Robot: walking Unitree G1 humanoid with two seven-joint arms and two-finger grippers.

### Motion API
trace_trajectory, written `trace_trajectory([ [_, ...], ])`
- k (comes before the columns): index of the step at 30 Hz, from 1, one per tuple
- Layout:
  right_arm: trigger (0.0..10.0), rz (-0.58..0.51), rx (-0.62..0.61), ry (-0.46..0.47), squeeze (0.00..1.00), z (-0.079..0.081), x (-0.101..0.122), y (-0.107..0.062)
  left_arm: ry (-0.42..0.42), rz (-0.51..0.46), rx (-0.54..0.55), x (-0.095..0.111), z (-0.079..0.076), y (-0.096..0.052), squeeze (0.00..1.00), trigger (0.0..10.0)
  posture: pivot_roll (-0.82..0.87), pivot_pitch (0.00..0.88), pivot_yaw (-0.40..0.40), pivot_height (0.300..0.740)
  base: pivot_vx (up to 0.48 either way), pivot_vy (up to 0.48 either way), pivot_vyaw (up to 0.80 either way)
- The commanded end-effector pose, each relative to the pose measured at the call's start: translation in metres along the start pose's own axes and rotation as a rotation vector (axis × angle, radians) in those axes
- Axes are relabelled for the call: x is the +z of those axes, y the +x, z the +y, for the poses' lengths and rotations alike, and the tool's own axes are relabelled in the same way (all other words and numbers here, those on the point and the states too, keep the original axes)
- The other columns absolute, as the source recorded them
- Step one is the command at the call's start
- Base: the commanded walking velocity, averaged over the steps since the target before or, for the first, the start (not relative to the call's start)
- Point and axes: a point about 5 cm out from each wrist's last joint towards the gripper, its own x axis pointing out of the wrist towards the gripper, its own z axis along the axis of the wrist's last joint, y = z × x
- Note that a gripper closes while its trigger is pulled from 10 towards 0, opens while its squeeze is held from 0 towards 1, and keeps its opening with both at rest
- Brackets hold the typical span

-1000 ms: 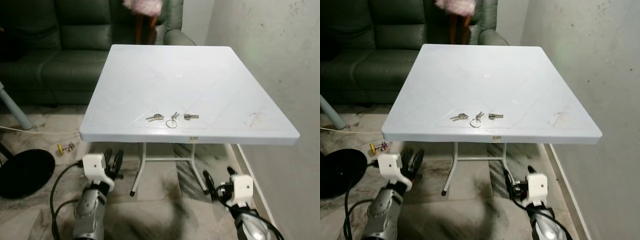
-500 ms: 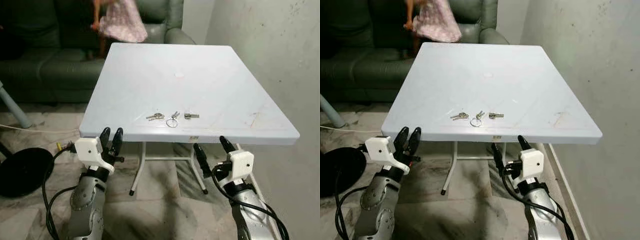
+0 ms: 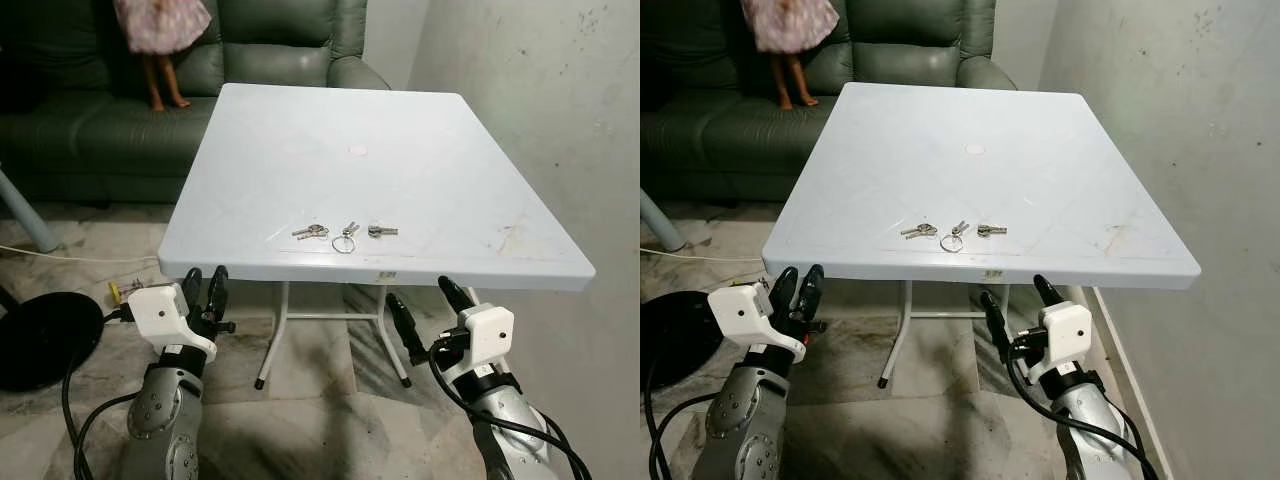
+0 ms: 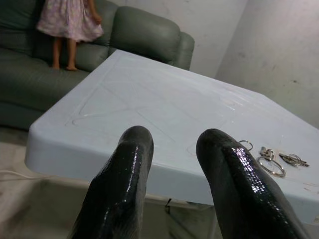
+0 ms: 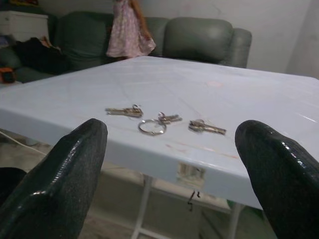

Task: Hang keys on a hook

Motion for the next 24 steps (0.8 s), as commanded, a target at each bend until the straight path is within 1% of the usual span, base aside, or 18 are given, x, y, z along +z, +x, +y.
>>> trace_trajectory([
  [1, 10.0, -0.008, 0.009, 0.003, 0.00, 0.0005, 0.0046, 0.0000, 0.028, 0.003, -0.005, 0.0022, -0.0024, -0.0008, 0.00, 10.0, 0.12, 0.000, -0.067, 0.740, 0.000, 0.000, 0.00],
  [4, 10.0, -0.006, 0.013, 0.001, 0.00, 0.0011, 0.0057, 0.0004, 0.005, 0.014, -0.006, 0.0013, -0.0016, -0.0013, 0.00, 10.0, 0.12, 0.000, -0.066, 0.740, 0.000, 0.000, 0.00],
  [8, 10.0, -0.006, 0.014, 0.004, 0.00, 0.0017, 0.0057, 0.0000, 0.006, 0.015, -0.002, 0.0010, -0.0006, -0.0022, 0.00, 10.0, 0.13, 0.000, -0.066, 0.740, 0.293, 0.000, 0.00],
  [24, 10.0, 0.014, 0.023, 0.025, 0.00, 0.0058, 0.0069, 0.0000, -0.010, 0.038, -0.006, 0.0011, -0.0053, -0.0044, 0.00, 10.0, 0.13, 0.000, -0.064, 0.740, 0.394, 0.000, 0.00],
])
